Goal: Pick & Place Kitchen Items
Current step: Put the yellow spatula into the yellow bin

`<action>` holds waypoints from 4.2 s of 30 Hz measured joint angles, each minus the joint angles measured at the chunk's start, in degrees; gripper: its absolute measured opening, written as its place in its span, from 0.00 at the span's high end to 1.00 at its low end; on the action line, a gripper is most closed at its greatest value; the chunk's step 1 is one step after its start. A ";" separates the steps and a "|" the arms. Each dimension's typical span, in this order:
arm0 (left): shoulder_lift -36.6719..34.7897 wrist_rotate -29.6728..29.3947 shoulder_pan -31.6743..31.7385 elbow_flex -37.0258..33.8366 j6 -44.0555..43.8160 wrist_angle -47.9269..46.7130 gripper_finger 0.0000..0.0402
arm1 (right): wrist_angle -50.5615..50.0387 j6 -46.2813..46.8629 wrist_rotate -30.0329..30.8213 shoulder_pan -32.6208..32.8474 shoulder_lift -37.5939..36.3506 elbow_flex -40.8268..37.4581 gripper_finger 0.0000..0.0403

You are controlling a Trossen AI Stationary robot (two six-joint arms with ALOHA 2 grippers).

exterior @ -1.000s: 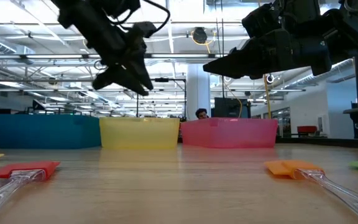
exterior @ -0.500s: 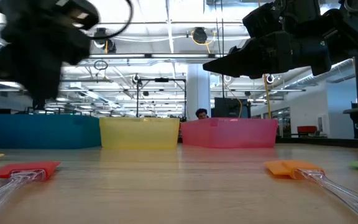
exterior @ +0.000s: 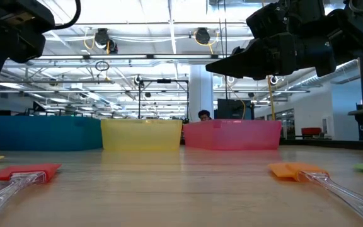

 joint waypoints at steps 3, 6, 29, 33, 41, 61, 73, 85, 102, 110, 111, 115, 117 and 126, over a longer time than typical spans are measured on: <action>0.00 -0.09 -0.63 0.00 0.16 0.14 0.75 | -0.05 -0.19 0.00 0.01 0.00 0.00 0.58; 0.00 -0.09 -1.01 0.00 1.46 0.11 0.75 | -0.07 0.59 0.00 0.00 0.00 0.00 0.58; 0.00 4.98 -2.04 0.00 3.13 0.09 0.60 | -3.38 4.46 0.00 0.01 0.00 0.00 0.58; 0.67 4.90 -2.09 -0.02 2.29 0.11 0.53 | -3.34 4.46 0.00 0.02 0.00 0.00 0.58; 4.56 2.44 -1.61 -1.49 1.56 0.76 0.44 | -4.95 12.86 0.00 0.01 0.00 0.00 0.58; 8.31 2.50 1.65 -1.40 1.89 5.61 0.44 | -10.80 23.28 0.65 -0.04 0.00 0.00 0.58; 11.64 6.04 3.80 -1.23 4.79 6.94 0.44 | -25.98 30.26 10.45 -0.73 0.00 0.02 0.58; 11.74 6.42 4.06 -1.36 6.85 7.69 0.63 | -25.22 30.12 10.34 -1.46 0.00 0.02 0.58; 11.69 4.13 7.02 -1.27 13.90 8.06 0.90 | -22.85 28.63 10.32 -1.46 0.00 0.02 0.58; 11.85 2.31 7.88 -0.45 16.18 7.72 0.90 | -22.88 28.62 10.31 -1.46 0.00 0.02 0.58; 11.89 1.61 7.96 -0.23 16.75 7.64 0.91 | -22.88 28.62 10.32 -1.46 0.00 0.02 0.58; 12.07 -1.48 9.06 0.69 18.72 7.14 0.92 | -22.88 28.62 10.32 -1.46 0.00 0.02 0.58; 12.04 -2.33 9.95 1.32 19.94 7.15 0.92 | -22.88 28.62 10.32 -1.46 0.00 0.02 0.58; 11.96 -7.74 19.09 8.05 35.85 5.98 0.92 | -22.86 28.40 10.29 -1.46 0.00 0.02 0.58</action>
